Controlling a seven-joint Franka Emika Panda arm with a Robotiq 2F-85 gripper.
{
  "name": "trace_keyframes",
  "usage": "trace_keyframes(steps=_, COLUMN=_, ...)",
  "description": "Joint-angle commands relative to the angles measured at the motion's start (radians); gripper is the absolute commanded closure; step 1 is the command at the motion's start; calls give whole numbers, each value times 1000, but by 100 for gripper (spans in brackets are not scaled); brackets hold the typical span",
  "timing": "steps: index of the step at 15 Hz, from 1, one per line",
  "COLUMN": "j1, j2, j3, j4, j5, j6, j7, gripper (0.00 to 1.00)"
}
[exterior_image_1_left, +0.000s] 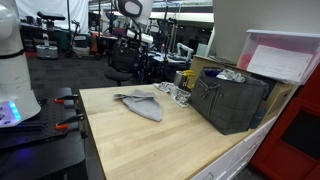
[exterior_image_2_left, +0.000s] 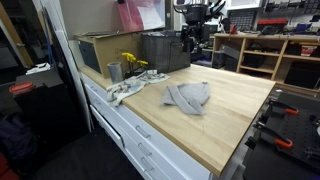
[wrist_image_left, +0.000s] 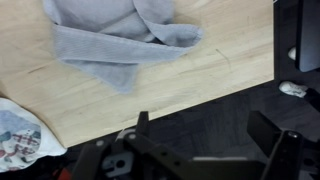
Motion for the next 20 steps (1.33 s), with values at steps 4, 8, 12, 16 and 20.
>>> trace_keyframes(steps=4, j1=-52, j2=267, j3=-13, j4=226, j5=-131, j6=52, j7=28, gripper=0)
trace_keyframes(steps=8, j1=-83, j2=434, j3=-12, j4=369, j5=-170, j6=13, j7=187, gripper=0)
trace_keyframes(steps=12, j1=-111, j2=575, j3=-8, j4=492, j5=-176, j6=-15, j7=314, gripper=0)
trace_keyframes(steps=16, j1=-145, j2=671, j3=-11, j4=575, j5=-209, j6=-18, j7=377, gripper=0)
trace_keyframes(steps=20, j1=-167, j2=762, j3=-6, j4=647, j5=-242, j6=4, j7=393, gripper=0)
